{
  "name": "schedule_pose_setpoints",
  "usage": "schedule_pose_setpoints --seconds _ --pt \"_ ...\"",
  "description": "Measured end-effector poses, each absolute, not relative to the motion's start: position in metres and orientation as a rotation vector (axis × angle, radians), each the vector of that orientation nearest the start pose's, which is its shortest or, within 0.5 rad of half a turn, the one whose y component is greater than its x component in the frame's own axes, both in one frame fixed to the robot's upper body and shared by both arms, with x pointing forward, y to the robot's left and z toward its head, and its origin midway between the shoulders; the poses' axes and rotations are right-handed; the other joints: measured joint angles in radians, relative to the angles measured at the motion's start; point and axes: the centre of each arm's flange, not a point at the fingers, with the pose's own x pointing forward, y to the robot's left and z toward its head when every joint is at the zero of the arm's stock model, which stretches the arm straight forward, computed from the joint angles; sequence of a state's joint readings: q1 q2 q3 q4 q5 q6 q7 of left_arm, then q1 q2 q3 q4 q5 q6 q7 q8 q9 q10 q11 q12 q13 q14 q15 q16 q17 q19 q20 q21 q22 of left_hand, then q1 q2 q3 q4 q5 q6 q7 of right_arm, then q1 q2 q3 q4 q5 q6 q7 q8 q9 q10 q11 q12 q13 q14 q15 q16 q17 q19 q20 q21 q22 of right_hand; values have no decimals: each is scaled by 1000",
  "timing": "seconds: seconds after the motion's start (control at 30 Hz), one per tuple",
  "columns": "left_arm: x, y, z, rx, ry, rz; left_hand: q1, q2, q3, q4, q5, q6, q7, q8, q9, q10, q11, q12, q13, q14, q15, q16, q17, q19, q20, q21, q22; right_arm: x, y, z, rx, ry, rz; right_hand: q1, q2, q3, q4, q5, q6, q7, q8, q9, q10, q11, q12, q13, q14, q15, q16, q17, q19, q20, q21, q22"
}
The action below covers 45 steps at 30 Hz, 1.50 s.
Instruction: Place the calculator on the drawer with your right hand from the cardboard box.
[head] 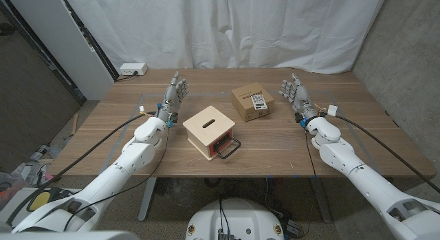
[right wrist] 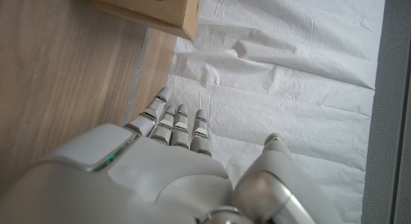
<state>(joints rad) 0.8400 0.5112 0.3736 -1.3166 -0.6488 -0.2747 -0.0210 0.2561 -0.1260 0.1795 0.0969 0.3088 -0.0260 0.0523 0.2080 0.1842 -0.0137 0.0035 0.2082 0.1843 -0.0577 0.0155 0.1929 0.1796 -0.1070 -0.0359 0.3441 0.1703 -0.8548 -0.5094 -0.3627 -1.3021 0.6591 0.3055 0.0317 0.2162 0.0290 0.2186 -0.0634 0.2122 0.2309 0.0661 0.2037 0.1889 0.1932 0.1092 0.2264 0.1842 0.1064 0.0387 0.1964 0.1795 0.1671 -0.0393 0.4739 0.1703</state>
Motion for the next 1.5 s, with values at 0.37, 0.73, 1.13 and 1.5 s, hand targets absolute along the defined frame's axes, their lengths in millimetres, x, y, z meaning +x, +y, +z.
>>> schedule_pose_setpoints --seconds 0.37,0.73,1.13,1.5 --pt "650 284 -26 -37 -579 -210 5 5 4 -4 0 0 0 0 0 0 0 0 0 7 2 0 0 11 0 0 0 648 -292 -35 76 -609 213 6 1 3 -3 0 0 0 0 0 4 -4 0 0 0 0 0 0 0 0 0 0" --pt "651 287 -27 -36 -577 -209 12 12 4 -4 8 5 5 0 0 4 -4 0 0 13 -4 0 0 22 0 0 0 640 -292 -34 72 -621 217 6 2 4 -4 0 0 0 0 0 7 -7 0 0 9 -1 0 0 12 2 0 5" --pt "658 285 -16 -22 -587 -229 17 17 4 -4 8 5 5 0 0 4 -4 0 0 16 -7 0 0 24 2 -4 0 621 -299 -33 50 -643 202 12 7 7 -7 0 5 -5 0 0 18 -7 0 0 17 -3 4 0 20 1 0 5" --pt "660 283 -11 -4 -580 -237 28 28 7 -7 8 11 11 0 0 10 2 0 0 21 -2 0 0 28 -2 -10 0 607 -301 -34 43 -675 199 24 8 11 -11 -6 13 -13 0 0 32 -8 8 0 30 -5 4 0 30 1 -5 5"
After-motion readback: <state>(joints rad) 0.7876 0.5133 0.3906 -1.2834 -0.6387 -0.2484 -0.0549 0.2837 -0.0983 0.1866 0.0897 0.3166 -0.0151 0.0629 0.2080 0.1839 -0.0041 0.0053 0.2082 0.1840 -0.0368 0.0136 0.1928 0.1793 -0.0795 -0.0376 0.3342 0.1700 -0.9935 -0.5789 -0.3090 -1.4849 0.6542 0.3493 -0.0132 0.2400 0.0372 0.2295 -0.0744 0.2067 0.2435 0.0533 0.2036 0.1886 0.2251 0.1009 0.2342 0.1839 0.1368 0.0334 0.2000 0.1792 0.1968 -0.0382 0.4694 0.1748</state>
